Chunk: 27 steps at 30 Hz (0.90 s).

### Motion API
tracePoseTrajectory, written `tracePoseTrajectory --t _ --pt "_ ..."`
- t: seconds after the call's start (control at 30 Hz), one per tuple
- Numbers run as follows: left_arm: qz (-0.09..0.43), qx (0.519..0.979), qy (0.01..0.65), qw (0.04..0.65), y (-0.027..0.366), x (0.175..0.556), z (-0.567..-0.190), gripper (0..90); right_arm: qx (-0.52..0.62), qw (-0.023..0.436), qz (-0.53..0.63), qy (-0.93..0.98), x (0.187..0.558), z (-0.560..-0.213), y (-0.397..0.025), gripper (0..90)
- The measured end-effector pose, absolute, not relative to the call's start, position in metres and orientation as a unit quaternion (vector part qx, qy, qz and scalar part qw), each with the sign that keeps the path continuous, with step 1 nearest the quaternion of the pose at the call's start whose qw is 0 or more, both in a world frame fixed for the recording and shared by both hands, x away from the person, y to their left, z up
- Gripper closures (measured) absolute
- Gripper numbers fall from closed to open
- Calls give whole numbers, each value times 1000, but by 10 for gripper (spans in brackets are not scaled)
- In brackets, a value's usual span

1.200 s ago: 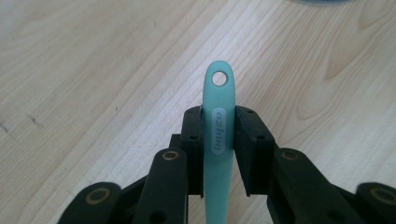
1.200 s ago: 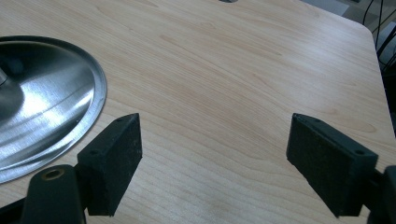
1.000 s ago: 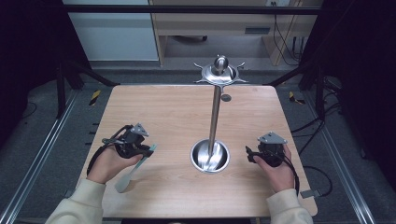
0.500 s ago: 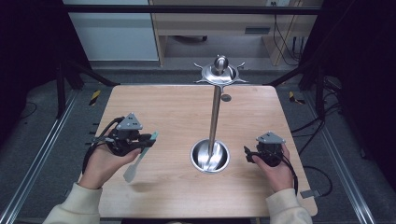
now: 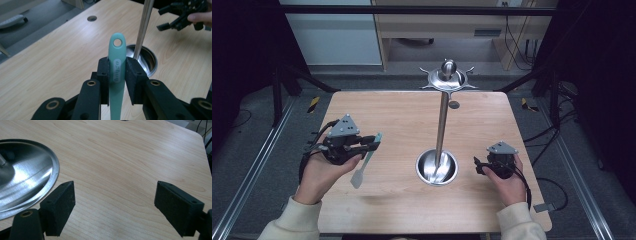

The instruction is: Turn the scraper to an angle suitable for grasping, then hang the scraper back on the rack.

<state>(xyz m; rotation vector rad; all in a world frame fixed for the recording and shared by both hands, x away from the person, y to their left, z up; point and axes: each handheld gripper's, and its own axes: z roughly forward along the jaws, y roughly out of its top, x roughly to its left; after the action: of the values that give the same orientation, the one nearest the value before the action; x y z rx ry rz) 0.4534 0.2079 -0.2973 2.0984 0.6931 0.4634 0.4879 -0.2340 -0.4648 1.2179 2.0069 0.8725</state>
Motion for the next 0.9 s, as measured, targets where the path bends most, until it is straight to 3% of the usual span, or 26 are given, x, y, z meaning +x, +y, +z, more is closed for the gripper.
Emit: tracePoseTrajectory --t 0.9 --pt "182 809 226 511 185 447 -243 742 461 314 334 760 489 -465 -234 169"
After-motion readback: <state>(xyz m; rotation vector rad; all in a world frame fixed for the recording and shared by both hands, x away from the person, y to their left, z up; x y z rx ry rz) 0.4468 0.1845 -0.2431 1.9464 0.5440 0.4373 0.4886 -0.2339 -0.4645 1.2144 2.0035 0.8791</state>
